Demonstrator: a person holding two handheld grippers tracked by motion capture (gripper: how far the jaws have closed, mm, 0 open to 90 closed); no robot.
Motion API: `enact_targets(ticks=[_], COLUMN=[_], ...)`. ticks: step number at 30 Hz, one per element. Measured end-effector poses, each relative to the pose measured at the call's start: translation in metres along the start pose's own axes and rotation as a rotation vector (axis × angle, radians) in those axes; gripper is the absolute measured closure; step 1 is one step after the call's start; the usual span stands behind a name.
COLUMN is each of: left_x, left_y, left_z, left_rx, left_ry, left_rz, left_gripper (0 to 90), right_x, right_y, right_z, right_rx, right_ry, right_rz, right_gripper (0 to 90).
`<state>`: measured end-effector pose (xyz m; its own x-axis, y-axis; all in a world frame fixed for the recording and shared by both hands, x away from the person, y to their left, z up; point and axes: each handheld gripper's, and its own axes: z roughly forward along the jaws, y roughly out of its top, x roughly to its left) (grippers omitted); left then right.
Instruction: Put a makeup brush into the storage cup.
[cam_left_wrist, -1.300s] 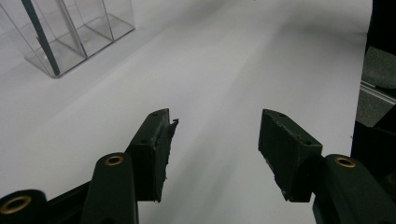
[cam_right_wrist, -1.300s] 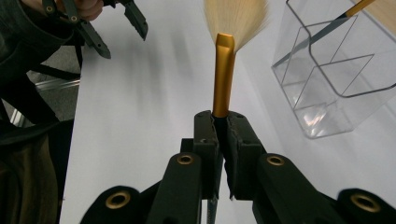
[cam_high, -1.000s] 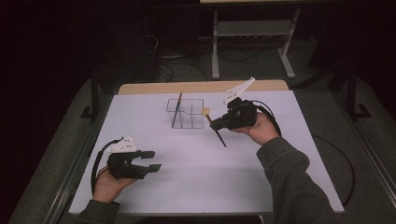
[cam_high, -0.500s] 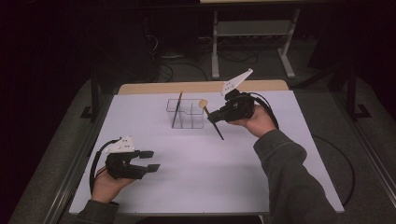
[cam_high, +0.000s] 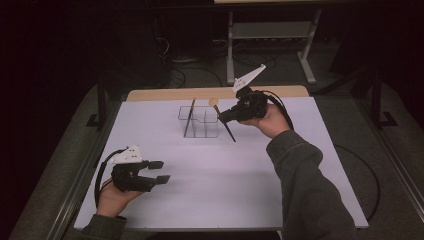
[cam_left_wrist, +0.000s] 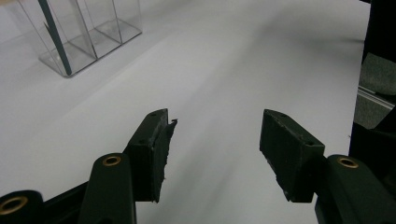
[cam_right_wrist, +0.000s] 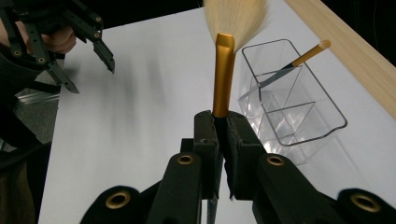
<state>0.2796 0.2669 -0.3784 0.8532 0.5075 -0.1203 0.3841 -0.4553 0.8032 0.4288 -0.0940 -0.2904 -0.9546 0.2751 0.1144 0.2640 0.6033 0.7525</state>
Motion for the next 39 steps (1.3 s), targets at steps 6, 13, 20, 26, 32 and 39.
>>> enact_targets(ticks=[6,13,20,26,32,39], left_x=[0.0,0.001,0.0,0.0,0.001,0.001], left_y=[-0.001,0.0,-0.001,-0.001,-0.002,-0.002], left_z=[-0.001,-0.001,-0.001,-0.003,-0.004,-0.005], left_rx=[-0.001,0.004,-0.004,-0.004,-0.009,-0.013], left_ry=[0.001,-0.001,-0.001,-0.001,-0.002,-0.001], left_rz=[-0.005,0.01,0.002,0.0,-0.001,-0.01], left_gripper=[42.2,42.1,41.8,41.8,41.8,41.8], right_x=[-0.006,-0.013,-0.019,-0.021,-0.024,-0.027], right_y=[0.005,0.013,0.021,0.03,0.037,0.046], right_z=[0.0,0.001,0.003,0.005,0.007,0.01], right_rx=[-0.007,-0.01,-0.022,-0.025,-0.026,-0.019], right_ry=[-0.008,-0.017,-0.023,-0.028,-0.031,-0.031], right_rz=[0.001,0.013,0.029,0.021,0.014,0.009], right_gripper=[83.1,83.1,83.1,83.1,83.1,83.1])
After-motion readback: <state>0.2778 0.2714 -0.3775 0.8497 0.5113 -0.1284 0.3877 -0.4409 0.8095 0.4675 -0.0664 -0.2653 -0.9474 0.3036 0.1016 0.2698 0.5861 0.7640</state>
